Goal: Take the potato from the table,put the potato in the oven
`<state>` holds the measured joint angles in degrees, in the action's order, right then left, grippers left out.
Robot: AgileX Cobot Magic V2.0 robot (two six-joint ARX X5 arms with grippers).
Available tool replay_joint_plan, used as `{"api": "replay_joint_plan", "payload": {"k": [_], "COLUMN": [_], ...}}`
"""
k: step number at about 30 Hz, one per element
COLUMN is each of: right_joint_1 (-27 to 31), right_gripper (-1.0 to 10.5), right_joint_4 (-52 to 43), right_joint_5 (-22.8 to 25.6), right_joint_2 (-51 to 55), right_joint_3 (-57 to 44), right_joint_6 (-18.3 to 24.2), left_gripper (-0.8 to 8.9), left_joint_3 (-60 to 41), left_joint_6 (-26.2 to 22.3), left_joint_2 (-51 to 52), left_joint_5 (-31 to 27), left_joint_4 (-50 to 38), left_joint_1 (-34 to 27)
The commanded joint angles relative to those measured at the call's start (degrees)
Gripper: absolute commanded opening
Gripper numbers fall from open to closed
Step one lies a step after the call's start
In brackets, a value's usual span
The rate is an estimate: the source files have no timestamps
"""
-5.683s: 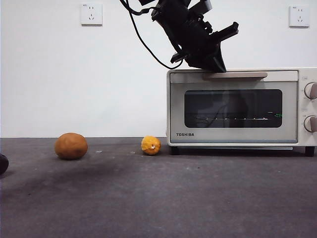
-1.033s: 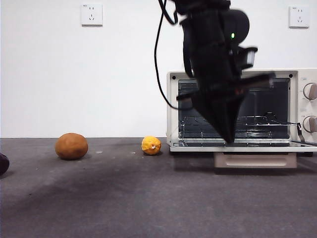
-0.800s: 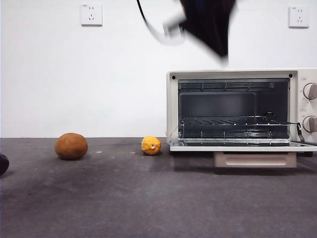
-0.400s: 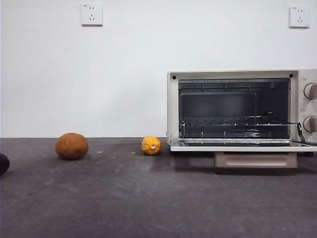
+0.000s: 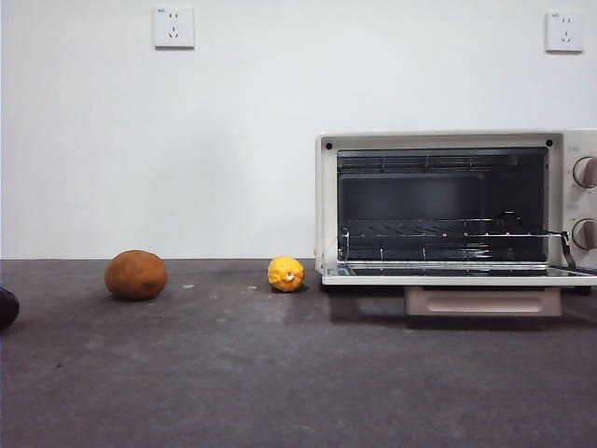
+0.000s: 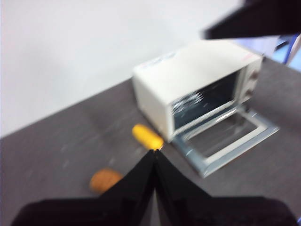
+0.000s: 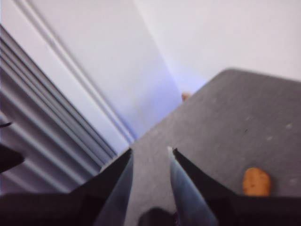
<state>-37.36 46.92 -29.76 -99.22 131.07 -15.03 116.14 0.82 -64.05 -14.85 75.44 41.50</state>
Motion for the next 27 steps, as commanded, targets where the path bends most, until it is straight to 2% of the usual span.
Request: {"api": "replay_joint_plan", "payload": {"k": [1, 4, 9, 12, 16, 18, 22, 24, 27], "right_joint_1": [-2.0, -3.9, -5.4, -6.6, -8.5, -9.3, -9.9, -10.0, -10.2], "right_gripper": [1.4, 1.4, 1.4, 1.4, 1.5, 2.8, 8.1, 8.8, 8.8], "right_joint_4": [2.9, 4.2, 3.6, 3.8, 4.5, 5.2, 6.3, 5.9, 5.4], "right_joint_5": [0.5, 2.5, 5.4, 9.2, 15.1, 17.8, 21.5, 23.1, 24.8], "right_joint_2": [-11.1, -20.7, -27.1, -30.6, -36.0, -38.9, -44.4, -46.7, -49.9], "right_joint_3": [17.7, 30.6, 34.8, 34.8, 34.8, 34.8, 34.8, 34.8, 34.8], "right_joint_6": [2.5, 1.1, 0.3, 2.8, 8.5, 10.6, 13.3, 14.3, 15.3], "left_gripper": [-0.06, -0.07, -0.07, -0.07, -0.07, -0.07, -0.07, -0.07, -0.07], "left_joint_3": [-10.8, -21.2, -30.4, -34.8, -39.4, -41.1, -43.7, -44.6, -45.8], "left_joint_6": [3.8, 6.7, 9.9, 10.2, 10.1, 10.2, 10.1, 10.1, 9.9], "left_joint_2": [7.5, 16.4, 26.0, 31.3, 37.8, 40.3, 44.3, 45.6, 46.7], "left_joint_5": [-4.2, -6.4, -6.4, -6.4, -6.4, -6.4, -6.4, -6.4, -7.5], "left_joint_4": [0.2, 0.2, 0.2, 0.2, 0.2, 0.2, 0.2, 0.2, 0.2], "left_joint_1": [-1.0, -1.5, -1.6, -1.6, -1.6, -1.6, -1.6, -1.6, -1.6]}}
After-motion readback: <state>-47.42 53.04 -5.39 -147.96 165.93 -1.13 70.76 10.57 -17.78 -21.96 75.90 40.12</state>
